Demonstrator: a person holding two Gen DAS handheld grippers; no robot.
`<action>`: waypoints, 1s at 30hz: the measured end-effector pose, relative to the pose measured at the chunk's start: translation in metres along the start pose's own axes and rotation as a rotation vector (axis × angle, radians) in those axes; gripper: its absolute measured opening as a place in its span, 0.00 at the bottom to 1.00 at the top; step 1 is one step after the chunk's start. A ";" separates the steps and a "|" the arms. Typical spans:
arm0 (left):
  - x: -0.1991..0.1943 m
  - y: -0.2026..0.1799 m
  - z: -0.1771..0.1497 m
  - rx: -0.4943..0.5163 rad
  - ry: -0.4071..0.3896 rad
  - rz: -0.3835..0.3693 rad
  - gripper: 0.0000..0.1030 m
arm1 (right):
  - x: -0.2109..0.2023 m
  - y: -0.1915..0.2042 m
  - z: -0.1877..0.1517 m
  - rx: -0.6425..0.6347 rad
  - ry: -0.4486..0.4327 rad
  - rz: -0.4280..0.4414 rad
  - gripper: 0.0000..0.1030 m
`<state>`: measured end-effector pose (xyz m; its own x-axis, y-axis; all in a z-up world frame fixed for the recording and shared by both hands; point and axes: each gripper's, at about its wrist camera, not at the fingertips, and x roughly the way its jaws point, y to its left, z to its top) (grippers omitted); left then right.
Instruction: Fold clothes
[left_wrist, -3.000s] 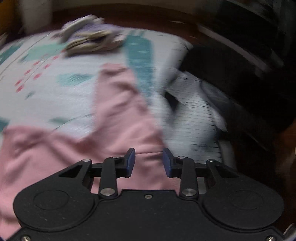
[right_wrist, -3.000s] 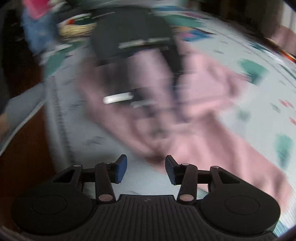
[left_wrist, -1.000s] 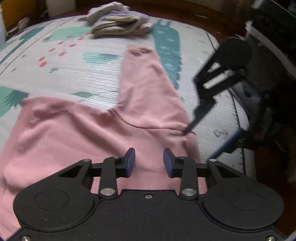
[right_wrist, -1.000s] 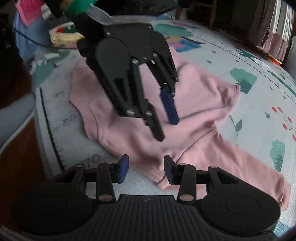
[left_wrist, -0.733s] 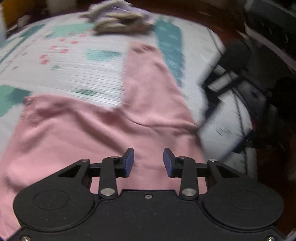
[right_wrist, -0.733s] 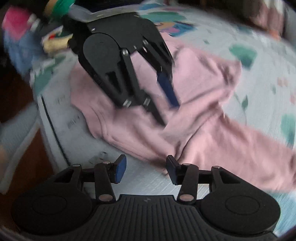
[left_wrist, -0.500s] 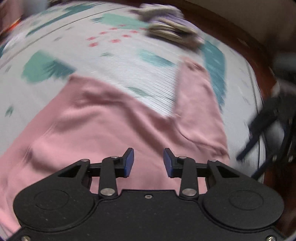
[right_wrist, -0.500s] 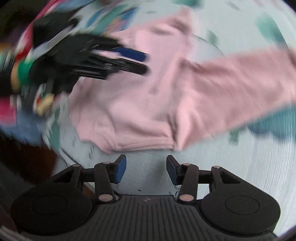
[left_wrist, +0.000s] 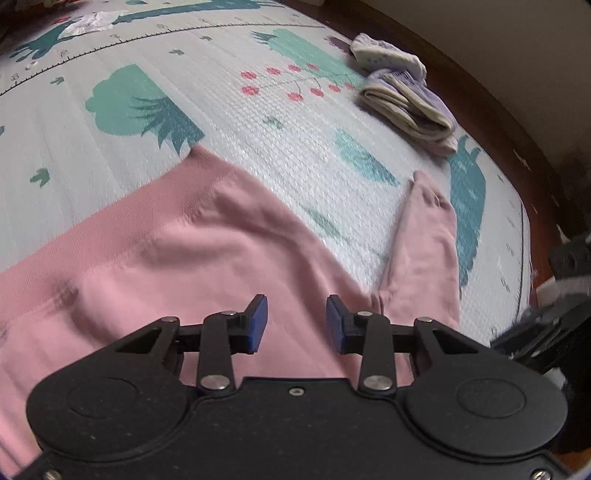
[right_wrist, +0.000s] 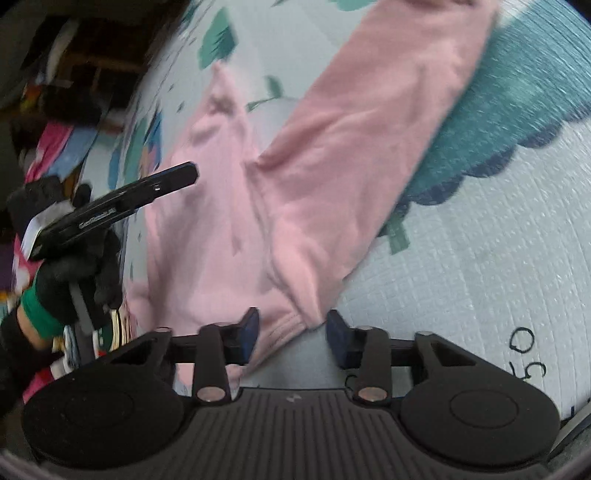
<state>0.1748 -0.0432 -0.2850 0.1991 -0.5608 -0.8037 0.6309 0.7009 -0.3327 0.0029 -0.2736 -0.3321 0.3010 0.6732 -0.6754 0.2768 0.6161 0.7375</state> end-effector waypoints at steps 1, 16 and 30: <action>0.002 0.001 0.005 -0.014 -0.008 0.005 0.33 | -0.002 -0.004 0.002 0.018 -0.005 0.005 0.35; 0.054 -0.004 0.086 -0.201 0.078 0.238 0.33 | -0.001 -0.014 -0.001 0.010 -0.067 0.048 0.28; 0.068 0.000 0.095 -0.239 0.127 0.366 0.21 | -0.017 -0.009 -0.005 -0.087 -0.121 0.059 0.16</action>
<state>0.2595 -0.1228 -0.2929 0.2733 -0.2093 -0.9389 0.3429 0.9331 -0.1083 -0.0095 -0.2883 -0.3274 0.4238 0.6584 -0.6220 0.1770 0.6132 0.7698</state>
